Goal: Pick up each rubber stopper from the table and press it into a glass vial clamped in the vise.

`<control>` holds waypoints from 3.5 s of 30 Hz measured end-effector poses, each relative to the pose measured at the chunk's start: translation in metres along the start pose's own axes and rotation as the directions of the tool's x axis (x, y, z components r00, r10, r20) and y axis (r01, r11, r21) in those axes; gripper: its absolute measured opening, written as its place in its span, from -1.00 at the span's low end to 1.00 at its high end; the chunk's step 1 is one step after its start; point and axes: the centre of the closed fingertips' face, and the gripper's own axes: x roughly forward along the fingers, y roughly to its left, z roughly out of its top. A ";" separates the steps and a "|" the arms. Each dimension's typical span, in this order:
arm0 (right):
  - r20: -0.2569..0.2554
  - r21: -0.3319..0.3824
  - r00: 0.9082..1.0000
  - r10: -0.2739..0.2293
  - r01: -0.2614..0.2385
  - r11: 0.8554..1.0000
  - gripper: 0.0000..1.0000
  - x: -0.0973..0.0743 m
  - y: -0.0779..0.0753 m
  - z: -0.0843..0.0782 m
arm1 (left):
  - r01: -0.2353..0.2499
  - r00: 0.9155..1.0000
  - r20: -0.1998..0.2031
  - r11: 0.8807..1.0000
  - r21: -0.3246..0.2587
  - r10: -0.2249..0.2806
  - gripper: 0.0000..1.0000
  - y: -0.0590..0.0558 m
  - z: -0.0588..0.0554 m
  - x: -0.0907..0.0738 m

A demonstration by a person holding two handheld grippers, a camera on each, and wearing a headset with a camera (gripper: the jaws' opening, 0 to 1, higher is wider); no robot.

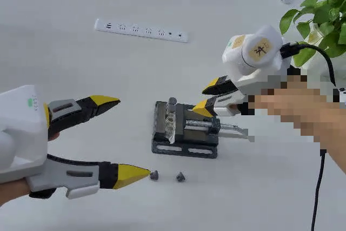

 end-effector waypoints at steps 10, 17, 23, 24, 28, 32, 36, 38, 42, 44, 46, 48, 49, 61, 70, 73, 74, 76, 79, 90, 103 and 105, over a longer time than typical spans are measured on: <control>0.091 0.048 0.996 -0.001 -0.003 0.999 -0.32 -0.016 0.019 -0.021 | 0.006 1.000 -0.028 1.000 0.002 -0.005 0.67 -0.004 -0.005 0.003; 0.182 0.074 0.983 0.008 -0.022 0.997 -0.15 -0.025 0.032 -0.030 | 0.004 0.999 -0.040 1.000 0.006 -0.003 0.72 -0.005 -0.004 0.003; 0.249 0.074 0.968 0.036 -0.056 0.996 -0.04 -0.029 0.049 -0.038 | 0.001 0.999 -0.048 1.000 0.011 0.000 0.73 -0.007 -0.005 0.002; 0.267 0.084 0.963 0.049 -0.074 0.994 0.00 -0.029 0.054 -0.040 | 0.001 0.999 -0.049 1.000 0.012 0.000 0.73 -0.007 -0.005 0.002; 0.298 0.090 0.951 0.083 -0.114 0.989 0.03 -0.029 0.069 -0.044 | 0.001 0.998 -0.055 1.000 0.012 0.000 0.73 -0.009 -0.007 0.002; 0.314 0.069 0.942 0.118 -0.147 0.987 0.05 -0.028 0.086 -0.049 | -0.002 0.999 -0.055 1.000 0.009 0.002 0.73 -0.009 -0.008 0.001; 0.329 0.056 0.933 0.144 -0.171 0.984 0.03 -0.025 0.097 -0.052 | -0.004 0.998 -0.059 1.000 0.009 0.004 0.73 -0.011 -0.009 0.001; 0.328 0.048 0.932 0.158 -0.183 0.982 0.00 -0.023 0.101 -0.055 | -0.004 0.998 -0.060 1.000 0.008 0.004 0.73 -0.011 -0.010 0.001; 0.326 0.036 0.928 0.181 -0.203 0.978 -0.05 -0.017 0.106 -0.062 | -0.006 0.998 -0.067 1.000 0.006 0.007 0.73 -0.012 -0.012 0.000; 0.326 0.032 0.926 0.193 -0.215 0.976 -0.09 -0.015 0.108 -0.064 | -0.007 0.997 -0.071 1.000 0.005 0.007 0.72 -0.012 -0.014 0.000; 0.325 0.025 0.924 0.202 -0.222 0.975 -0.13 -0.013 0.109 -0.065 | -0.007 0.997 -0.073 1.000 0.003 0.007 0.72 -0.013 -0.015 -0.001; 0.313 0.015 0.924 0.218 -0.235 0.972 -0.18 -0.009 0.110 -0.069 | -0.008 0.997 -0.076 1.000 0.000 0.008 0.71 -0.014 -0.016 -0.001; 0.311 0.009 0.924 0.224 -0.239 0.971 -0.19 -0.007 0.110 -0.071 | -0.008 0.997 -0.078 1.000 -0.002 0.008 0.71 -0.014 -0.017 -0.001; 0.254 -0.077 0.917 0.307 -0.298 0.952 -0.35 0.019 0.112 -0.078 | -0.020 0.996 -0.082 1.000 -0.014 0.018 0.71 -0.010 -0.021 -0.001; 0.212 -0.141 0.906 0.366 -0.342 0.929 -0.49 0.040 0.111 -0.076 | -0.028 0.996 -0.089 0.999 -0.022 0.026 0.70 -0.008 -0.022 0.000; 0.197 -0.163 0.899 0.390 -0.362 0.918 -0.53 0.045 0.113 -0.074 | -0.030 0.996 -0.090 0.999 -0.025 0.028 0.70 -0.007 -0.023 0.000; 0.189 -0.170 0.898 0.398 -0.369 0.914 -0.55 0.048 0.113 -0.074 | -0.032 0.995 -0.090 0.999 -0.027 0.030 0.70 -0.006 -0.023 0.000; 0.181 -0.181 0.893 0.411 -0.381 0.907 -0.57 0.051 0.114 -0.074 | -0.033 0.995 -0.090 0.999 -0.029 0.031 0.70 -0.005 -0.023 0.000; 0.162 -0.202 0.885 0.437 -0.404 0.892 -0.61 0.056 0.116 -0.074 | -0.035 0.995 -0.091 0.999 -0.031 0.032 0.70 -0.004 -0.023 0.001; 0.109 -0.251 0.864 0.492 -0.455 0.854 -0.69 0.064 0.120 -0.075 | -0.041 0.995 -0.098 0.998 -0.042 0.036 0.69 -0.001 -0.027 0.003; 0.082 -0.274 0.853 0.515 -0.478 0.835 -0.81 0.067 0.121 -0.079 | -0.039 0.994 -0.101 0.998 -0.047 0.034 0.67 0.000 -0.027 0.005; 0.083 -0.270 0.853 0.516 -0.479 0.835 -0.85 0.067 0.120 -0.079 | -0.037 0.994 -0.100 0.998 -0.047 0.033 0.67 0.000 -0.027 0.006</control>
